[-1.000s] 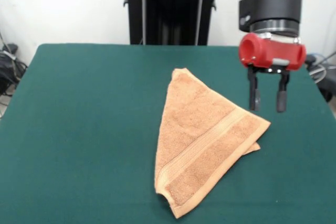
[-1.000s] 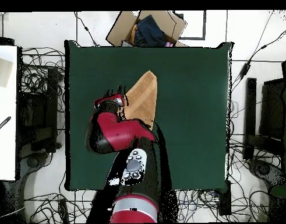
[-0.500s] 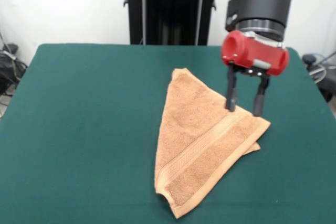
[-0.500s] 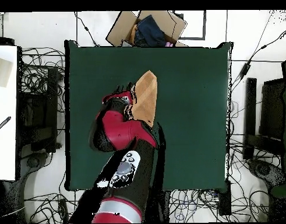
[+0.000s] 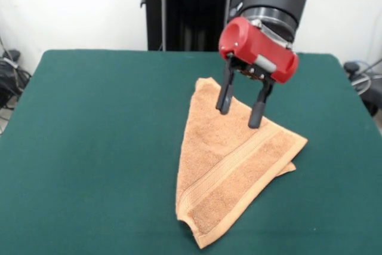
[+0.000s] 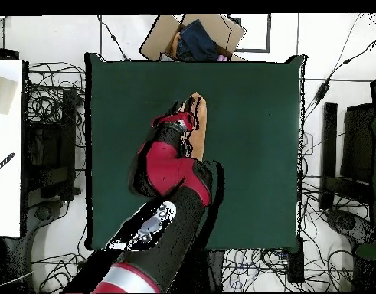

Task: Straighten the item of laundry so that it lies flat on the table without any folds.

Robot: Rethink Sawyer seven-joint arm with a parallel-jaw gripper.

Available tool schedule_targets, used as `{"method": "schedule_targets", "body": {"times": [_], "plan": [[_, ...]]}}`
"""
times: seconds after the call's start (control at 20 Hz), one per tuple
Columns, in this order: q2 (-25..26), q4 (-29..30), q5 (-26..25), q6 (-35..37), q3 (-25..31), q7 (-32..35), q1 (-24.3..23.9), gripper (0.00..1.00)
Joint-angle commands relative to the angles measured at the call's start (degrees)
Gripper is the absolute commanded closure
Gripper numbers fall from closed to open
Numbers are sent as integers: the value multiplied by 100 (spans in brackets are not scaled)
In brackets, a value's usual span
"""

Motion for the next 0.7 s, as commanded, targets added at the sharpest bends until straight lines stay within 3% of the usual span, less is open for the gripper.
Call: {"method": "schedule_targets", "body": {"times": [0.05, 0.3, 0.7], "plan": [[622, -234, 670, -303, -813, 94, 479, 0], [1158, -233, 1281, -287, -1395, 127, 971, 0], [1608, -367, 1841, 41, -1615, 446, 1328, 0]]}}
